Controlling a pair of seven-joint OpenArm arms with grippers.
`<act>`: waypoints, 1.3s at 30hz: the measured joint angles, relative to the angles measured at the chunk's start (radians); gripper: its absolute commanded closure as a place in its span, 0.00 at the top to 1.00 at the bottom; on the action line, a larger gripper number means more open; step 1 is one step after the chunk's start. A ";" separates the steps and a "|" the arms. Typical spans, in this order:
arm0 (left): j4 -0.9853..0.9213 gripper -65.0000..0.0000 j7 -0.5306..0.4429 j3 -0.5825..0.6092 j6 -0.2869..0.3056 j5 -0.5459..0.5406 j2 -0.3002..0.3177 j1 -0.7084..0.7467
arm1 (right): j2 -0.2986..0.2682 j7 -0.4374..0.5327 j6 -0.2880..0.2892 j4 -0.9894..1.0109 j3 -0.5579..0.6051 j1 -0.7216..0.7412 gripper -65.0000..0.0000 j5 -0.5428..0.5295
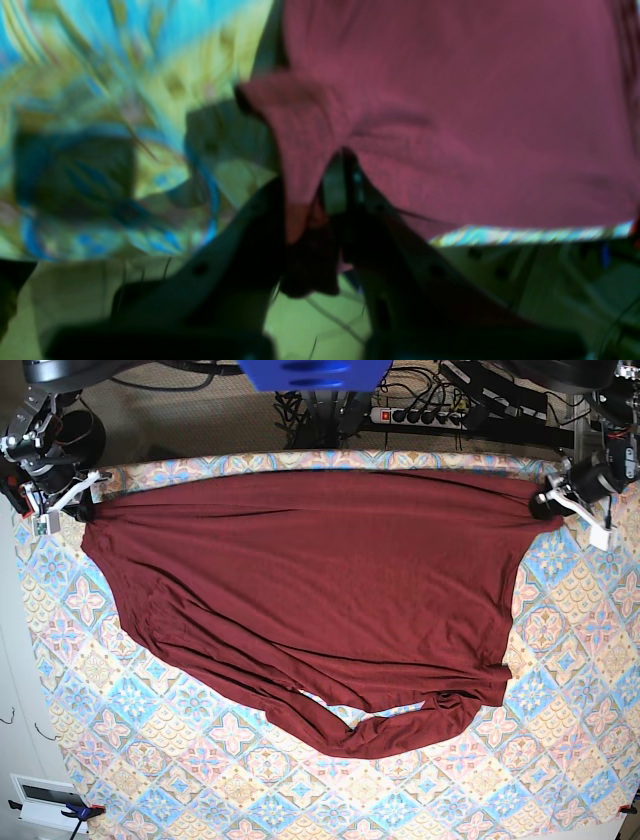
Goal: Layout the t-shirt on the table in an organized manner, then fold the t-shirt properly
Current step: 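Lower the held edge and drag it toward the hem with both grippers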
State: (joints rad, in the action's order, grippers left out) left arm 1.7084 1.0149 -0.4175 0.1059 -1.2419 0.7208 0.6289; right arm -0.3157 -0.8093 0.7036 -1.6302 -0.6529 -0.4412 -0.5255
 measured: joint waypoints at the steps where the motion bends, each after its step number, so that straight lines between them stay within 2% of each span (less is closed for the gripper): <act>1: 0.000 0.00 -0.002 -0.013 0.000 -0.010 0.000 -0.003 | 0.000 -0.002 0.000 -0.009 0.000 0.001 0.00 -0.003; 5: -0.003 0.00 0.003 -0.022 -0.005 -0.019 -0.060 -0.077 | 0.001 -0.030 0.000 -0.014 0.000 0.009 0.00 -0.003; 8: 0.000 0.00 0.008 -0.019 -0.003 -0.038 -0.081 -0.110 | 0.000 -0.042 -0.001 -0.008 0.000 0.015 0.00 0.002; 11: -0.005 0.00 -0.001 -0.027 -0.012 -0.020 -0.145 -0.151 | 0.007 -0.057 -0.005 -0.005 0.002 0.086 0.00 0.023; 15: -0.014 0.00 0.008 -0.019 -0.011 -0.025 -0.179 -0.200 | -0.003 -0.021 -0.003 -0.009 0.008 0.181 0.00 -0.008; 18: -0.077 0.00 -0.001 -0.023 -0.019 -0.016 -0.204 -0.250 | -0.002 -0.114 -0.004 -0.008 0.006 0.195 0.00 0.011; 20: -0.121 0.00 0.001 -0.023 -0.019 -0.016 -0.212 -0.271 | 0.008 -0.146 -0.008 0.000 0.005 0.219 0.00 0.024; 23: -0.143 0.00 0.004 -0.023 -0.019 -0.020 -0.222 -0.295 | -0.001 -0.121 -0.001 -0.002 0.006 0.257 0.00 -0.003; 31: -0.148 0.00 0.006 -0.023 -0.019 -0.016 -0.225 -0.304 | 0.002 -0.137 -0.002 -0.005 0.006 0.243 0.00 0.013; 39: -0.206 0.00 0.003 -0.024 -0.012 -0.019 -0.225 -0.442 | 0.002 -0.134 -0.003 -0.006 0.005 0.253 0.00 0.004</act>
State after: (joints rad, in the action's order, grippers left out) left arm 1.5021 1.0176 -0.4412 0.0940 -1.2613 0.4957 0.1871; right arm -0.3134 -0.9428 0.7002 -1.6360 -0.6479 -0.1886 -0.5213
